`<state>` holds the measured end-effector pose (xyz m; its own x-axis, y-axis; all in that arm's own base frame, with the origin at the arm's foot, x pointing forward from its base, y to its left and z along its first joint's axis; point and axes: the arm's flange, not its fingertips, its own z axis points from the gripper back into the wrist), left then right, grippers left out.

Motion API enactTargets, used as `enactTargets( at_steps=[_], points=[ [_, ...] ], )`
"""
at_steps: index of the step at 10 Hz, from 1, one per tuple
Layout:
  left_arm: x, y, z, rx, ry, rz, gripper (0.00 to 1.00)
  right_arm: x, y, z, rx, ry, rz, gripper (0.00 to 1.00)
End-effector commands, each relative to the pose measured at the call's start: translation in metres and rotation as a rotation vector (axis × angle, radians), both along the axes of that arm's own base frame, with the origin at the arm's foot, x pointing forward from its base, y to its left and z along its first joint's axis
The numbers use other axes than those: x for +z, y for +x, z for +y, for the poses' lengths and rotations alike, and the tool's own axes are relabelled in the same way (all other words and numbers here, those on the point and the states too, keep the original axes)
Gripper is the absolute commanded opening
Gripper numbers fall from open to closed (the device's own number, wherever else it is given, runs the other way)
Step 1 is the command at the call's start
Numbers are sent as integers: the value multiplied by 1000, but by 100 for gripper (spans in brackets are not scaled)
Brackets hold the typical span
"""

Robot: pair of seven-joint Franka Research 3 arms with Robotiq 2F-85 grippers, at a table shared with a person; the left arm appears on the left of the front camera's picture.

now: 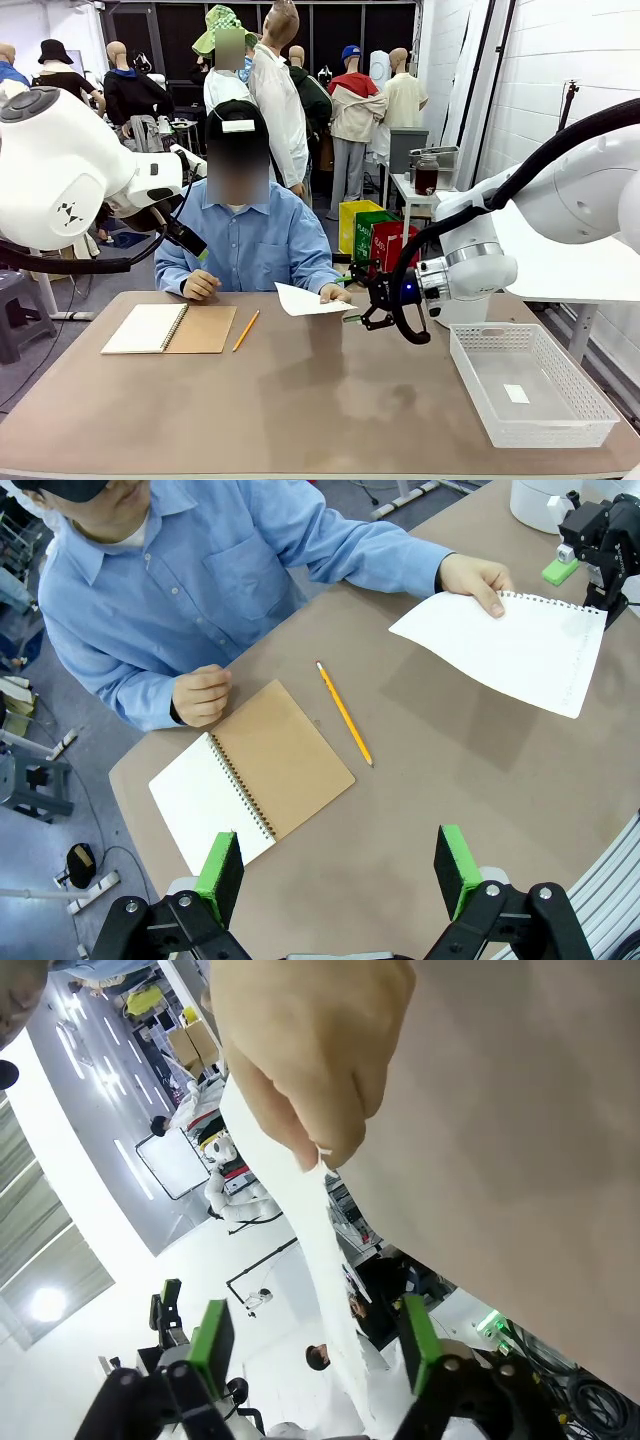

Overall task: Sort the paper based on its condition.
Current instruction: If a person hands you a paper, place it in the Organizing basket , and if it's crumpled, put it in the Trash can.

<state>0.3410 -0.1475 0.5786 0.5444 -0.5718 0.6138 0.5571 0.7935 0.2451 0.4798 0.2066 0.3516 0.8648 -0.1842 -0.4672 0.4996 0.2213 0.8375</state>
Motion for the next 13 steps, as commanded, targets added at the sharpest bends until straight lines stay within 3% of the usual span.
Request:
enactTargets(
  at_steps=[1, 2, 4, 10, 12, 13],
  points=[
    [0, 0, 0, -2, 3, -2, 100, -2, 2, 3, -12, 34, -1, 42],
    [0, 0, 0, -2, 3, -2, 100, 0, 2, 2, -9, 29, 14, 22],
    [0, 0, 0, -2, 3, -2, 100, 1, -1, -1, -15, 25, 21, 0],
    [0, 0, 0, -2, 3, -2, 100, 5, -1, 5, 16, 24, 36, 0],
    [0, 0, 0, -2, 3, -2, 100, 21, -2, 8, 35, 20, -19, 0],
    [0, 0, 0, -2, 3, -2, 100, 41, -4, 6, 37, 9, -83, 0]
  ],
)
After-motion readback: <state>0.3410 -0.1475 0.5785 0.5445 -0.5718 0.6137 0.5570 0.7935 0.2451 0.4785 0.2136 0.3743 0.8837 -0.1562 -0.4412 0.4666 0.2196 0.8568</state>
